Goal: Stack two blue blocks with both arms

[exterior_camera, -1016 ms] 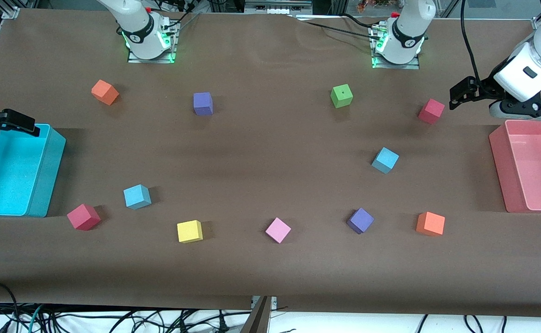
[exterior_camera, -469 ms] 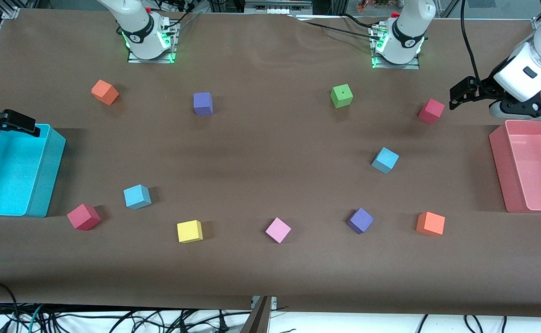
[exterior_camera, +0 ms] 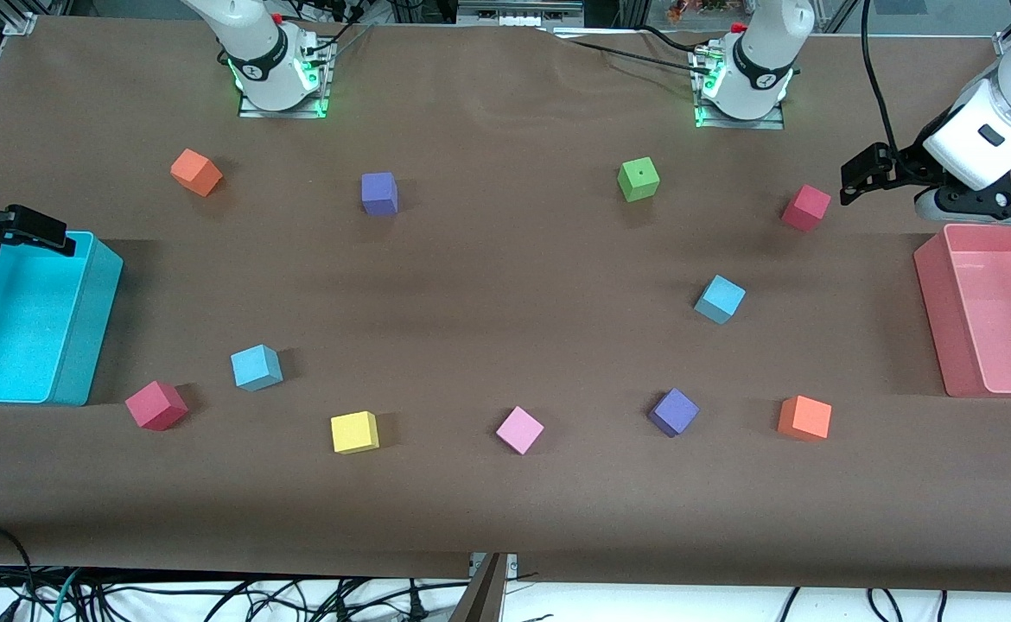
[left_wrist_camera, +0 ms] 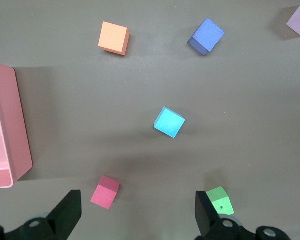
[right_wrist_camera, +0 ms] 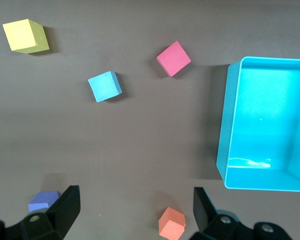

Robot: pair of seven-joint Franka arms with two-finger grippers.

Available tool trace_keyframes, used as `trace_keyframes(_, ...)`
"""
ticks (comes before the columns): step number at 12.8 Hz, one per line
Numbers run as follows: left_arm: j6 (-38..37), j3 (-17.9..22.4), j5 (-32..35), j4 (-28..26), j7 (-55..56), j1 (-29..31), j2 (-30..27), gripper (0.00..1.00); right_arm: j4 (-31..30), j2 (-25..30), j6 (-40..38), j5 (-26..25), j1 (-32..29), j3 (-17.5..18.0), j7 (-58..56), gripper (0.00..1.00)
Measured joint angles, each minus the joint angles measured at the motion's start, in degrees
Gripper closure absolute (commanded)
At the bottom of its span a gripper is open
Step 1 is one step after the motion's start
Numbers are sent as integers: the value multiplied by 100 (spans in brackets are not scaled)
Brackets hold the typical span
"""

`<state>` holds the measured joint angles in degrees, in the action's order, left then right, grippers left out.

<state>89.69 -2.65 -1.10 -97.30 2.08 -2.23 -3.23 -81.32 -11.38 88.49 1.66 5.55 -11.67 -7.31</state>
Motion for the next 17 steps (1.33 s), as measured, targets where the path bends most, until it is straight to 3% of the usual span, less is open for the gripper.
trace_keyframes(4, 0, 2, 1, 3, 0, 0, 0, 0, -9, -345, 413, 3, 4, 49, -2, 0)
trace_keyframes(11, 0, 5, 2, 8, 0, 1, 2, 0, -140, -1734, 1685, 219, 457, 234, -52, 0)
trace_keyframes(17, -4, 8, 2, 9, 0, 4, 2, 0, -1657, -2114, 4305, 239, 632, 418, -1153, 0)
